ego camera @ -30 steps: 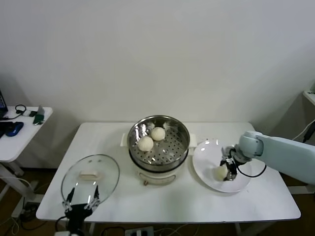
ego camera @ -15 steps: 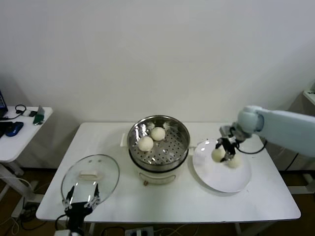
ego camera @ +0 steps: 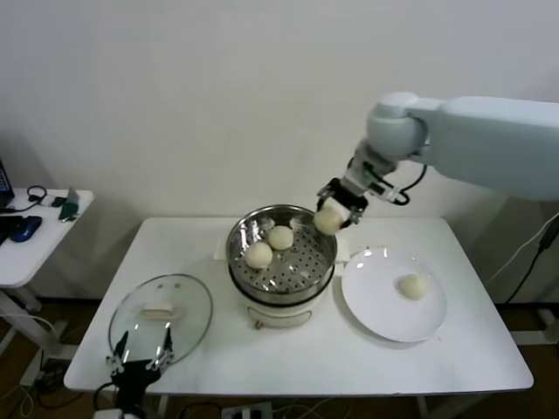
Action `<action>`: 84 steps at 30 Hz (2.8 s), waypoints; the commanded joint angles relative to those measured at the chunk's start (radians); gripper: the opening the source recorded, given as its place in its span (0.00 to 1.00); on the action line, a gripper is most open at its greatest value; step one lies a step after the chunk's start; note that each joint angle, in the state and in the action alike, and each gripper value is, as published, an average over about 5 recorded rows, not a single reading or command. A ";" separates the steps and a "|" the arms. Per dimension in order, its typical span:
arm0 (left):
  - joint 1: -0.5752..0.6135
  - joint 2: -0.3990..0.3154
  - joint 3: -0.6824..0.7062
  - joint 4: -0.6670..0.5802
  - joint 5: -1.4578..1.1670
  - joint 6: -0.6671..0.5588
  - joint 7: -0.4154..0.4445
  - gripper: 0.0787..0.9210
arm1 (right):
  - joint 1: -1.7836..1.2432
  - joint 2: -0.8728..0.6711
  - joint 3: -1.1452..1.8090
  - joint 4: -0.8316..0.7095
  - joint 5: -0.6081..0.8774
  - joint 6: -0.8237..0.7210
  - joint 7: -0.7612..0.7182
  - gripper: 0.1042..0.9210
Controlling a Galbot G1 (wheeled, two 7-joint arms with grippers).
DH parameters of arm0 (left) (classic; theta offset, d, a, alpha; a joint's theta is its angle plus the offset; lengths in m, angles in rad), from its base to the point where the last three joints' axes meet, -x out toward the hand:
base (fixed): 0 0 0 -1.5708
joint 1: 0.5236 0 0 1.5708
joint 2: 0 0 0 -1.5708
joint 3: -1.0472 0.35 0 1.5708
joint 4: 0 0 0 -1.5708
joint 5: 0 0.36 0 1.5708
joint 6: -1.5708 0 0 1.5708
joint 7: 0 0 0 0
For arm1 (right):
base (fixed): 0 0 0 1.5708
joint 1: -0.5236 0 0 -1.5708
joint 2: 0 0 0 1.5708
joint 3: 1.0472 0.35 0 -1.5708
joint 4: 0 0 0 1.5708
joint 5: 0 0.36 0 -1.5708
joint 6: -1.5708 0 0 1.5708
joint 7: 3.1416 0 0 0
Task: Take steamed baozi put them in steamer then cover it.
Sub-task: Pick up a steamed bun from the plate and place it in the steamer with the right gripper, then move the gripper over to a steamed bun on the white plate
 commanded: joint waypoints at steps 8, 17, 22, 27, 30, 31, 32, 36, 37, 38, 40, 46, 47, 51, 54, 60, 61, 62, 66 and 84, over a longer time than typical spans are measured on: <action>-0.009 -0.002 -0.017 -0.012 -0.003 0.001 0.001 0.88 | -0.299 0.237 -0.001 -0.031 -0.325 0.176 0.160 0.64; -0.010 -0.001 -0.015 -0.013 -0.005 0.001 0.002 0.88 | -0.364 0.264 0.003 -0.152 -0.362 0.187 0.173 0.65; -0.011 0.000 -0.011 -0.012 -0.004 0.001 0.002 0.88 | -0.375 0.278 0.015 -0.197 -0.368 0.191 0.190 0.66; -0.008 0.003 -0.014 -0.016 -0.006 0.001 0.002 0.88 | -0.323 0.267 0.025 -0.202 -0.301 0.202 0.189 0.78; -0.005 0.005 -0.015 -0.018 -0.006 0.002 0.003 0.88 | -0.218 0.244 0.002 -0.208 -0.147 0.228 0.120 0.85; -0.005 0.005 -0.014 -0.018 -0.005 0.002 0.003 0.88 | -0.176 0.236 -0.018 -0.212 -0.079 0.235 0.089 0.86; -0.005 0.004 -0.012 -0.019 -0.004 0.002 0.003 0.88 | -0.129 0.226 -0.041 -0.217 -0.007 0.238 0.052 0.87; -0.006 0.003 -0.006 -0.025 -0.002 0.003 0.005 0.88 | 0.021 0.153 -0.112 -0.252 0.218 0.221 -0.094 0.88; -0.006 0.002 -0.004 -0.026 -0.003 0.003 0.006 0.88 | 0.049 0.124 -0.128 -0.263 0.261 0.200 -0.127 0.88; -0.007 0.002 -0.003 -0.029 -0.003 0.004 0.006 0.88 | 0.076 0.089 -0.147 -0.273 0.305 0.168 -0.158 0.88; -0.009 0.000 -0.002 -0.034 -0.004 0.006 0.007 0.88 | 0.115 0.013 -0.189 -0.284 0.378 0.074 -0.195 0.88; -0.010 0.001 -0.001 -0.046 -0.011 0.010 0.007 0.88 | 0.148 -0.221 -0.342 -0.268 0.406 -0.158 -0.186 0.88; -0.011 0.001 -0.001 -0.047 -0.012 0.010 0.007 0.88 | 0.139 -0.255 -0.363 -0.266 0.374 -0.172 -0.177 0.88; -0.017 0.000 0.001 -0.047 -0.015 0.011 0.007 0.88 | 0.010 -0.374 -0.343 -0.259 0.218 -0.227 -0.132 0.88; -0.018 -0.001 0.000 -0.049 -0.018 0.012 0.007 0.88 | -0.120 -0.420 -0.258 -0.264 0.123 -0.275 -0.086 0.88; -0.019 -0.004 -0.004 -0.054 -0.017 0.018 0.007 0.88 | -0.403 -0.415 -0.035 -0.331 0.011 -0.325 -0.026 0.88; -0.017 -0.005 -0.005 -0.054 -0.017 0.018 0.007 0.88 | -0.447 -0.405 0.004 -0.349 0.000 -0.327 -0.017 0.88; -0.015 -0.006 -0.006 -0.053 -0.016 0.018 0.007 0.88 | -0.484 -0.395 0.036 -0.365 -0.009 -0.328 -0.009 0.88; -0.005 -0.008 -0.011 -0.050 -0.016 0.014 0.006 0.88 | -0.593 -0.350 0.132 -0.427 -0.040 -0.336 0.015 0.88; -0.013 -0.009 -0.021 -0.019 -0.017 0.012 0.000 0.88 | -0.795 -0.189 0.336 -0.653 -0.098 -0.300 0.055 0.88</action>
